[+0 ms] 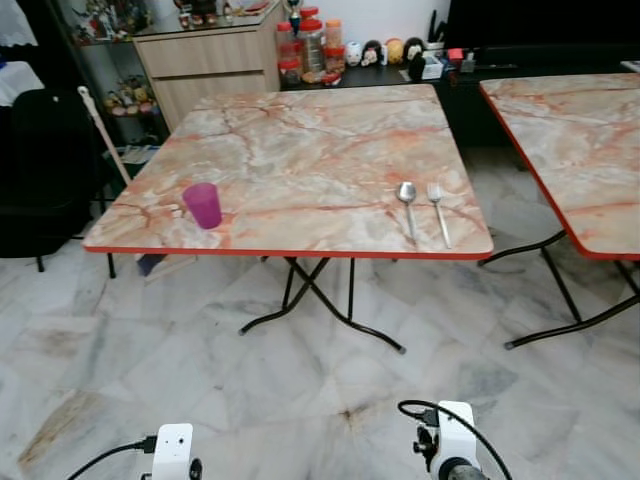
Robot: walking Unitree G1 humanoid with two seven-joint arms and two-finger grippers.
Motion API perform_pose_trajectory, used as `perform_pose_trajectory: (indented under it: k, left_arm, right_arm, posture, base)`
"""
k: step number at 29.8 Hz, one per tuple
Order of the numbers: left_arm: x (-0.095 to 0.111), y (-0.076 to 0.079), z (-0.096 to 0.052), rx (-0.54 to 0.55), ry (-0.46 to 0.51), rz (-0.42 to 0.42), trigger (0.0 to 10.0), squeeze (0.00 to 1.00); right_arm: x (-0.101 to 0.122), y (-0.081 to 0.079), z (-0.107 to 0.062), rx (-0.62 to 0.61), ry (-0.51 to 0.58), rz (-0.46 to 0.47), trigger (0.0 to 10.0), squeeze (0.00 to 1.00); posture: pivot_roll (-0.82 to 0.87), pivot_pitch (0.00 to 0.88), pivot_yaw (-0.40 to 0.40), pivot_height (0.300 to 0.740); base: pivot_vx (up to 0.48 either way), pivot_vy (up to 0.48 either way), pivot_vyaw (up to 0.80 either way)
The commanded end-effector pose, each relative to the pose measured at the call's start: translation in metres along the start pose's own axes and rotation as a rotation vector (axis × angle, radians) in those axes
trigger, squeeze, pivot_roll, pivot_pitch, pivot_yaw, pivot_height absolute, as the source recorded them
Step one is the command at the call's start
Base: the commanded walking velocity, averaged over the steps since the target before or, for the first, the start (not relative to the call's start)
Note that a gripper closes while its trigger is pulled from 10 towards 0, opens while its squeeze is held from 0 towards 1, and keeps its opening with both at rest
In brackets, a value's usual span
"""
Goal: Setting the table
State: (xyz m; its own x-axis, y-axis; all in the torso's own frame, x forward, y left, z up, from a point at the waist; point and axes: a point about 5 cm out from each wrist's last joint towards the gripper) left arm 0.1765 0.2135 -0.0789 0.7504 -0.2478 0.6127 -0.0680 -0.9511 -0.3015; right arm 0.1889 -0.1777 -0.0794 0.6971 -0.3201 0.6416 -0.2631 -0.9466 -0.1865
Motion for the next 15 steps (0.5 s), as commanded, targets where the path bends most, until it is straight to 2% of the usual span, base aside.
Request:
perform_pose_trajectory:
  k: [1, 15]
  left_arm:
    - [-0.0032, 0.0012, -0.0005, -0.010, -0.019, 0.002, 10.0, 0.00]
    - [0.0004, 0.0001, 0.0007, -0.008, -0.012, 0.000, 10.0, 0.00]
  right_arm:
    - [0.0037, -0.0031, 0.0016, 0.002, 0.004, 0.014, 10.0, 0.00]
    - [0.0102, 0.0031, 0.0027, -0.035, 0.015, 0.061, 10.0, 0.00]
  posture:
    - [0.04, 0.000, 0.097, 0.740]
    - [0.04, 0.000, 0.091, 0.740]
  base:
    - [0.480, 0.000, 0.00]
    - [0.480, 0.000, 0.00]
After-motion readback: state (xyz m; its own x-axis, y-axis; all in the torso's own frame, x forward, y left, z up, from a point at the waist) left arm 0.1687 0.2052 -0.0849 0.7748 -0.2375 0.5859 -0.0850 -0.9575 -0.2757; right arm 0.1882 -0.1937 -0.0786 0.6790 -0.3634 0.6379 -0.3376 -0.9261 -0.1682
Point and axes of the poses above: a point about 5 cm out from each wrist's last joint towards the gripper, its own z axis pointing out of the wrist towards the gripper, its own x axis along the axis of the wrist's last joint, y = z × x, and after that the axes turned 14 degrees about z, right-handed
